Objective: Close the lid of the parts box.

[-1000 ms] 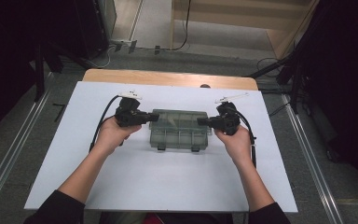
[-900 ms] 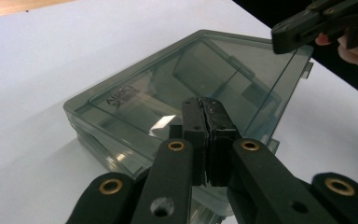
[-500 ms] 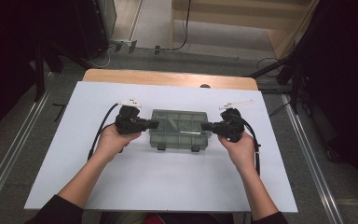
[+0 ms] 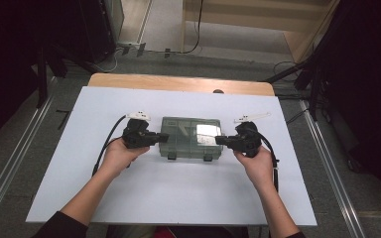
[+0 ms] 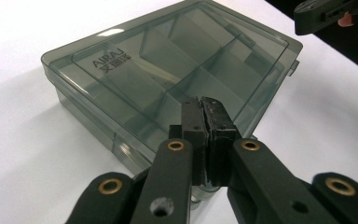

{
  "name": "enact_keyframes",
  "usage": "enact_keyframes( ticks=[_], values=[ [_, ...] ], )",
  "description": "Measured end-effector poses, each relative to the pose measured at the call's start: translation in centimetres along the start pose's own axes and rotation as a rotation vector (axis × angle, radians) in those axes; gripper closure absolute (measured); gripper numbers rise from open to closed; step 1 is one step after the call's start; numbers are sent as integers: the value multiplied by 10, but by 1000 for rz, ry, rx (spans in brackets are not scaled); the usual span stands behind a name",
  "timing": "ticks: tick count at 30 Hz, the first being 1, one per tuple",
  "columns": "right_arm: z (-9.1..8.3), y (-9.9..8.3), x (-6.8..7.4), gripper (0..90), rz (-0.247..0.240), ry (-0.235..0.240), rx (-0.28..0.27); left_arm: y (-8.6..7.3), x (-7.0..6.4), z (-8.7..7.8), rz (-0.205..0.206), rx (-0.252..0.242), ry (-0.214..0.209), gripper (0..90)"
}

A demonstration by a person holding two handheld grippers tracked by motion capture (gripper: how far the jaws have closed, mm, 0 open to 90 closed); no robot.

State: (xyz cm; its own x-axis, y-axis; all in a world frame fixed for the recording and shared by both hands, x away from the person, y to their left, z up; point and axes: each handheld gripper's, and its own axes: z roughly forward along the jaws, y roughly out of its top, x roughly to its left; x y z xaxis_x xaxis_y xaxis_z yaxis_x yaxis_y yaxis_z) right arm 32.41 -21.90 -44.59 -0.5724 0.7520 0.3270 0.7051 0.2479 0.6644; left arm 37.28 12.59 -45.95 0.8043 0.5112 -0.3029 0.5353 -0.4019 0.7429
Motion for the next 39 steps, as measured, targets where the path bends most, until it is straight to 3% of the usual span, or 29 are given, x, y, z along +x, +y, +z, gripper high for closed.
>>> enact_keyframes(
  ticks=[2,6,8,10,13,16,19,22,23,25,28,29,30,32,34,36,39],
  values=[
    [2,-2,0,900,-23,-18,12,-1,-1,1,9,2,4,856],
    [3,-5,-1,900,-13,3,15,-3,-1,2,-2,-4,-19,856],
    [2,-7,-2,900,4,16,6,-5,0,3,5,4,-7,856],
    [4,-7,-2,900,-11,-1,22,-6,0,3,10,15,2,857],
    [8,-8,-2,900,-15,0,36,-6,1,4,3,15,-17,857],
    [11,-9,-2,900,-9,23,30,-8,1,7,6,28,-9,857],
    [18,-11,-2,900,-14,15,57,-11,1,6,-1,13,-24,858],
    [21,-14,-5,900,6,45,36,-14,1,6,2,2,-20,859],
    [21,-15,-5,900,14,46,31,-15,0,8,13,27,-10,860],
    [25,-18,-4,900,-5,26,45,-18,-3,9,30,13,-15,871],
    [28,-19,-1,900,-3,49,35,-18,-3,10,8,8,-25,861],
    [28,-19,1,900,-11,48,36,-18,-3,10,15,7,-27,833],
    [29,-19,2,844,-25,50,30,-18,-3,9,18,8,-32,824],
    [30,-18,4,791,-33,58,21,-18,-4,9,6,4,-41,745],
    [30,-18,3,748,-23,98,20,-17,-4,7,-16,0,-56,628],
    [30,-18,4,696,-31,95,14,-16,-6,5,-34,11,-60,581],
    [26,-18,5,640,-36,90,-7,-16,-9,1,-15,18,-53,507]
  ],
)
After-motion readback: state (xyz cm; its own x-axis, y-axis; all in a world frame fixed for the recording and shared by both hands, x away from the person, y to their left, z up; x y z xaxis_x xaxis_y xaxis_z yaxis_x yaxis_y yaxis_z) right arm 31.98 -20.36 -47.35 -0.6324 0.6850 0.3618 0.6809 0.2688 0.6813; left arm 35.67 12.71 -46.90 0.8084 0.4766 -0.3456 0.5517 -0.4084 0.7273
